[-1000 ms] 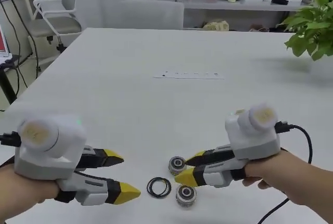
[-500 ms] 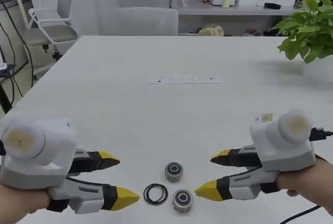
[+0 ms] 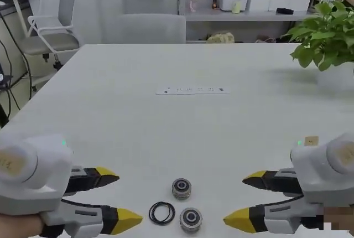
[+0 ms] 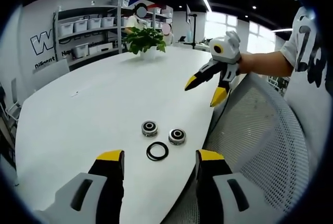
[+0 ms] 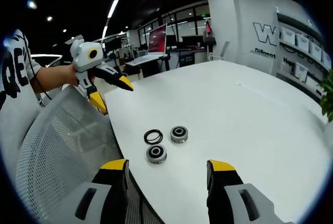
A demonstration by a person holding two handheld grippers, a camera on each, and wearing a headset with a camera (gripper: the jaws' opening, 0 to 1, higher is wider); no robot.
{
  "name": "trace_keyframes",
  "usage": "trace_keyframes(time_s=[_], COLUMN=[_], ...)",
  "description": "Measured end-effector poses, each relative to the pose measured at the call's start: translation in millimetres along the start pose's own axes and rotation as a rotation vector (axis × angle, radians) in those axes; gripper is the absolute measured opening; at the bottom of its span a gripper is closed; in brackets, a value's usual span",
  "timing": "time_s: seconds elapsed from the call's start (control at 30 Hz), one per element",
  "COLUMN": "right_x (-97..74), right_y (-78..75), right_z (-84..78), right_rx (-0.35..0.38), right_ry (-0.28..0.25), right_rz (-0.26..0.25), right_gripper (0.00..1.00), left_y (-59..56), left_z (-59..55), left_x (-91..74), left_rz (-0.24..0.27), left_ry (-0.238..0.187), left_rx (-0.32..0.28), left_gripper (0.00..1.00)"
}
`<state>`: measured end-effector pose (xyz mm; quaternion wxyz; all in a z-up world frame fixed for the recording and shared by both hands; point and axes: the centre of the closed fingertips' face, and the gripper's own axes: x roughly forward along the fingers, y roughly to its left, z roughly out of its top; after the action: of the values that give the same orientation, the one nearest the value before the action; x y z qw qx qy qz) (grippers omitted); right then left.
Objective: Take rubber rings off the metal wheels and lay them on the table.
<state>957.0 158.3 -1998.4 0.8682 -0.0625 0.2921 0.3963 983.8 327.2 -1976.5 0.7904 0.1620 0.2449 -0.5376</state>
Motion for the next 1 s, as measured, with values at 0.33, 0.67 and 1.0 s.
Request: trace_keyframes(time_s=[0.33, 0.67, 1.0], right_x=[-10.8, -12.1, -11.2], right_y=[2.8, 8.7, 10.1], right_z=[-4.8, -9.5, -8.0], right_rx=[-0.009, 0.008, 0.010], right_ry=[-0.006, -0.007, -0.009], right_rz=[-0.027, -0.021, -0.020], right_gripper=[0.61, 0.60, 0.60], left_y=[-6.4, -5.2, -3.8], left_z=[-4.0, -3.6, -5.5], left_x=[-6.5, -6.9, -7.3], left_rz=[0.011, 0.020, 0.033], left_ry=[-0.005, -0.004, 0.006], left_rx=[-0.030, -0.033, -0.026], left_gripper=[0.52, 0.52, 0.52])
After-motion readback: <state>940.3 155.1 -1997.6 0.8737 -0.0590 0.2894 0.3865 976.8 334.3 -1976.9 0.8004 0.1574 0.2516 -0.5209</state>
